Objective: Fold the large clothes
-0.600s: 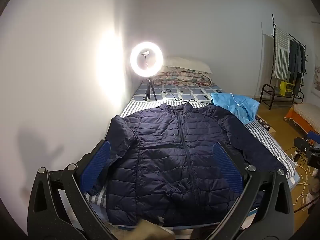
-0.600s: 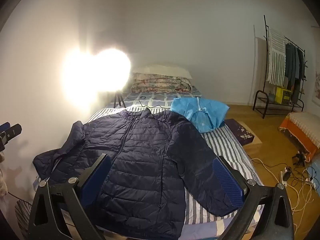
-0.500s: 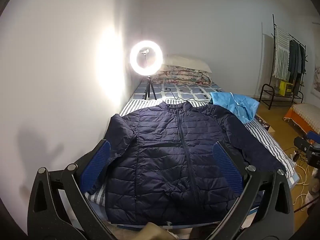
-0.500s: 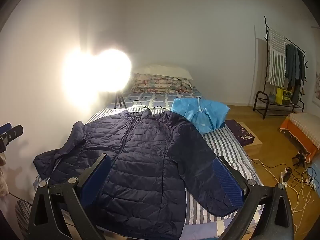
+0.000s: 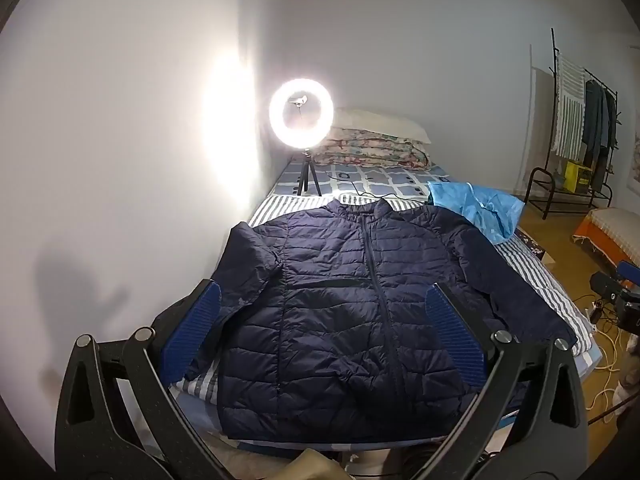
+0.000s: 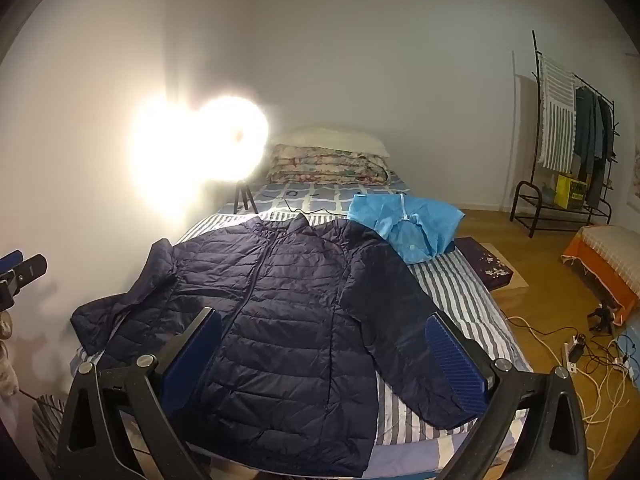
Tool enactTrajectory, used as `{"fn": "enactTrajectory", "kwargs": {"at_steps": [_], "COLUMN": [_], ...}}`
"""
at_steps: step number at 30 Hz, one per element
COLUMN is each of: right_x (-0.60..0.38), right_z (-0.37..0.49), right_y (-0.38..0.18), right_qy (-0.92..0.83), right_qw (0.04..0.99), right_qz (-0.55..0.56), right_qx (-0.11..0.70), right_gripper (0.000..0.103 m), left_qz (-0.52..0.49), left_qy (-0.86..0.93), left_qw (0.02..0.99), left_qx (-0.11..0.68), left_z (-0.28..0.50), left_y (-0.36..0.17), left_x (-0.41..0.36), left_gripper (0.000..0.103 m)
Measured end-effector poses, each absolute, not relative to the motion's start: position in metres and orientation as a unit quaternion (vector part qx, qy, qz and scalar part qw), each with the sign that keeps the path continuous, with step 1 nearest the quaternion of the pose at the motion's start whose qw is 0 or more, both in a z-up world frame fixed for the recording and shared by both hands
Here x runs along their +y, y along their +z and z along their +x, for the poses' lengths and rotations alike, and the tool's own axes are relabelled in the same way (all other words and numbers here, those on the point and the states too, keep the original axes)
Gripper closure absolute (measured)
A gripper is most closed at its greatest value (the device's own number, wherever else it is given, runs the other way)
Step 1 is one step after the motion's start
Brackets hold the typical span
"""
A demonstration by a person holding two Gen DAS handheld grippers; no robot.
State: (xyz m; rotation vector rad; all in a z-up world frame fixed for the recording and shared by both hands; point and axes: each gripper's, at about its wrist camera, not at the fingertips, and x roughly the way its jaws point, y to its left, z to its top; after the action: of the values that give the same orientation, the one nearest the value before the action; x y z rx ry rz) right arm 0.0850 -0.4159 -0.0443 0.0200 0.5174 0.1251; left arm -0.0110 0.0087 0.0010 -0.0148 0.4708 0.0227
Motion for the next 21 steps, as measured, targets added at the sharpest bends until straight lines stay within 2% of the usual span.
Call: {"fn": "enactTrajectory", "kwargs": {"at_steps": [21], "right_x": [-0.4175], "right_z": [0.0811], "right_y": [-0.0442], "right_qy": [0.062], "right_qw": [0.965], "right_qz": [0.013], "right_qx": [0.254], "right_gripper": [0.000], "left_qz": [-0.006], "left_qy": [0.014], "left_qw": [0.974], "left_qx": [0.225], "left_z": [-0.0152], "left_y": [0.0036], "left_x": [0.0066], "left_gripper": [0.000]}}
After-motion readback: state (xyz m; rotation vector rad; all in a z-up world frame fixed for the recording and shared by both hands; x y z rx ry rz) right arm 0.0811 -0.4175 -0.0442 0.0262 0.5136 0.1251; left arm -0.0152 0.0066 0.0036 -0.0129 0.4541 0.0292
